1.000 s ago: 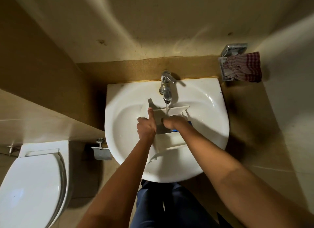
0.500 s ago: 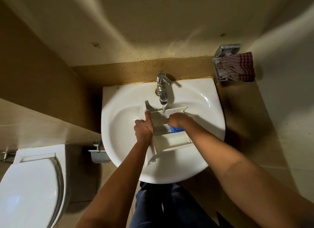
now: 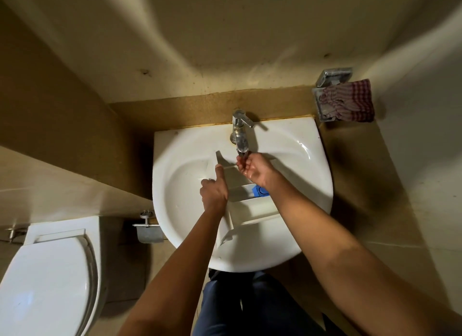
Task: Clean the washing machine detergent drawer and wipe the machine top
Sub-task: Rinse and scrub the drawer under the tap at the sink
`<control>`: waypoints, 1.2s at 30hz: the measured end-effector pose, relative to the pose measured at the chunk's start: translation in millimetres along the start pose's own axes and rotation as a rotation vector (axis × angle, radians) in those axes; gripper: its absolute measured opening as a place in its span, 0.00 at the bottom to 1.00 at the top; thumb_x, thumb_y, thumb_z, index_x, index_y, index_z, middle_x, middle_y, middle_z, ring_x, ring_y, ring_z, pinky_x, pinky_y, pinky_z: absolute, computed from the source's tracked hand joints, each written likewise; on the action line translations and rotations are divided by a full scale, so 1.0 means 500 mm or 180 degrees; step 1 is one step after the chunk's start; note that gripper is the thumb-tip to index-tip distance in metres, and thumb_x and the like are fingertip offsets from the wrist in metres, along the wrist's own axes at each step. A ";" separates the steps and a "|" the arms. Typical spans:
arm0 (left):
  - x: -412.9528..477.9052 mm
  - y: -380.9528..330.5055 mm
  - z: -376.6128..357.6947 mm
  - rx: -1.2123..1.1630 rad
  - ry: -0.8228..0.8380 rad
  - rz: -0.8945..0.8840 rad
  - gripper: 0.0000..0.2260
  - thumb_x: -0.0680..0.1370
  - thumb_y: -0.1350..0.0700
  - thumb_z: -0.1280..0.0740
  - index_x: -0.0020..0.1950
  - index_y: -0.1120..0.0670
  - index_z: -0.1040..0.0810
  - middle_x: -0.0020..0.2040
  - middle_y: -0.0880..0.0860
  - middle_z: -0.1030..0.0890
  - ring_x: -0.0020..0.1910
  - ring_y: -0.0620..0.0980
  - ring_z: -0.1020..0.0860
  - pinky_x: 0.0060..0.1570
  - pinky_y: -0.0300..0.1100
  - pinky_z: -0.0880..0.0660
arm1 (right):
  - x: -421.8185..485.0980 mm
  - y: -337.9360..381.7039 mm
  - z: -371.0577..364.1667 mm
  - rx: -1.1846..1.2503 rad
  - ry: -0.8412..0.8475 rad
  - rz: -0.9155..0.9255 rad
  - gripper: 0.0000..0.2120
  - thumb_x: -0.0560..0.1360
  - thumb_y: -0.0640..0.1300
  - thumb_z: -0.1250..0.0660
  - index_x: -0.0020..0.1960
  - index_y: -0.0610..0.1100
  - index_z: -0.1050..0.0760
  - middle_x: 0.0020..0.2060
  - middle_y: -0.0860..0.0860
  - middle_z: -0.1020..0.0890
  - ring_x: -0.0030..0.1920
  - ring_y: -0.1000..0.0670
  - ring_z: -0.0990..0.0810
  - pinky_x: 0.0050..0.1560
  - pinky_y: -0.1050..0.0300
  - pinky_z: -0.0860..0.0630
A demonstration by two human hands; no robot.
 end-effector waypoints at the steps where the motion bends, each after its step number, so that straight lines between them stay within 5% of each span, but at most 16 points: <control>1: 0.000 0.000 0.000 -0.0001 0.0002 0.0018 0.36 0.79 0.34 0.47 0.69 0.64 0.32 0.67 0.64 0.27 0.65 0.64 0.28 0.64 0.52 0.33 | 0.004 0.001 -0.004 0.0301 0.0034 -0.0082 0.12 0.80 0.34 0.48 0.42 0.39 0.29 0.28 0.47 0.24 0.29 0.53 0.27 0.25 0.67 0.30; 7: -0.001 -0.001 -0.002 -0.0008 -0.0017 -0.0002 0.36 0.79 0.34 0.48 0.70 0.65 0.33 0.68 0.64 0.28 0.65 0.64 0.29 0.65 0.52 0.32 | 0.018 -0.009 -0.008 0.0641 0.0434 -0.0203 0.13 0.79 0.33 0.52 0.41 0.39 0.33 0.25 0.48 0.27 0.24 0.54 0.30 0.23 0.66 0.35; 11: 0.001 -0.001 -0.001 -0.0002 -0.0007 0.0018 0.36 0.79 0.34 0.47 0.69 0.64 0.32 0.67 0.64 0.27 0.65 0.64 0.28 0.64 0.52 0.33 | -0.016 -0.030 0.008 0.0019 0.0122 -0.0216 0.13 0.80 0.38 0.46 0.37 0.42 0.31 0.24 0.50 0.23 0.23 0.55 0.27 0.26 0.66 0.34; 14: 0.000 -0.004 0.000 0.0018 0.0031 0.0026 0.36 0.79 0.34 0.48 0.68 0.64 0.32 0.66 0.64 0.27 0.65 0.64 0.28 0.64 0.52 0.33 | -0.049 -0.066 0.024 -0.1969 -0.0214 0.0408 0.12 0.77 0.38 0.42 0.38 0.42 0.26 0.30 0.49 0.20 0.32 0.52 0.22 0.36 0.59 0.26; 17: 0.000 -0.005 0.002 0.0031 0.0050 0.0050 0.35 0.79 0.34 0.48 0.69 0.64 0.33 0.66 0.64 0.27 0.64 0.64 0.28 0.63 0.53 0.32 | -0.085 -0.111 0.028 -0.4745 0.0399 0.1456 0.09 0.78 0.40 0.42 0.45 0.39 0.24 0.43 0.43 0.19 0.44 0.43 0.20 0.47 0.51 0.25; 19: 0.000 -0.004 0.002 0.0009 0.0063 0.0076 0.35 0.79 0.33 0.48 0.68 0.63 0.32 0.66 0.63 0.27 0.63 0.64 0.27 0.63 0.54 0.31 | -0.108 -0.117 0.046 -0.5821 0.0508 0.1865 0.13 0.80 0.45 0.44 0.50 0.38 0.24 0.47 0.40 0.19 0.46 0.40 0.20 0.45 0.51 0.27; 23: -0.003 -0.001 -0.001 -0.0053 0.0075 0.0089 0.35 0.79 0.33 0.48 0.68 0.63 0.32 0.66 0.64 0.27 0.63 0.64 0.27 0.63 0.54 0.31 | -0.121 -0.100 0.066 -0.6133 0.0255 0.2090 0.15 0.82 0.49 0.44 0.53 0.41 0.22 0.47 0.43 0.18 0.47 0.43 0.19 0.43 0.53 0.27; 28: -0.005 -0.002 -0.001 -0.0049 0.0090 0.0074 0.35 0.79 0.34 0.48 0.69 0.64 0.32 0.67 0.64 0.27 0.64 0.64 0.28 0.64 0.54 0.32 | -0.124 -0.126 0.051 -0.5433 0.0037 0.1872 0.08 0.78 0.41 0.39 0.48 0.41 0.21 0.44 0.42 0.17 0.47 0.42 0.19 0.49 0.50 0.24; 32: -0.007 -0.004 0.001 -0.0021 0.0096 0.0030 0.35 0.79 0.34 0.48 0.69 0.64 0.33 0.67 0.64 0.28 0.65 0.64 0.29 0.64 0.53 0.32 | -0.118 -0.087 0.089 -0.5875 -0.0186 0.2182 0.08 0.76 0.46 0.34 0.52 0.52 0.18 0.50 0.48 0.20 0.56 0.48 0.25 0.59 0.59 0.41; 36: -0.006 -0.004 0.001 -0.0002 0.0126 0.0047 0.35 0.79 0.34 0.47 0.70 0.64 0.33 0.68 0.63 0.28 0.66 0.63 0.29 0.65 0.53 0.33 | -0.112 -0.065 0.125 -0.5952 -0.0367 0.2171 0.12 0.74 0.44 0.32 0.55 0.53 0.18 0.53 0.50 0.22 0.59 0.48 0.27 0.59 0.66 0.46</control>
Point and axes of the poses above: each hand's wrist, its own x-axis towards the middle knuckle, its own z-axis out of the back of the hand, y = z × x, the point moved 4 cm from there along x, towards the middle knuckle
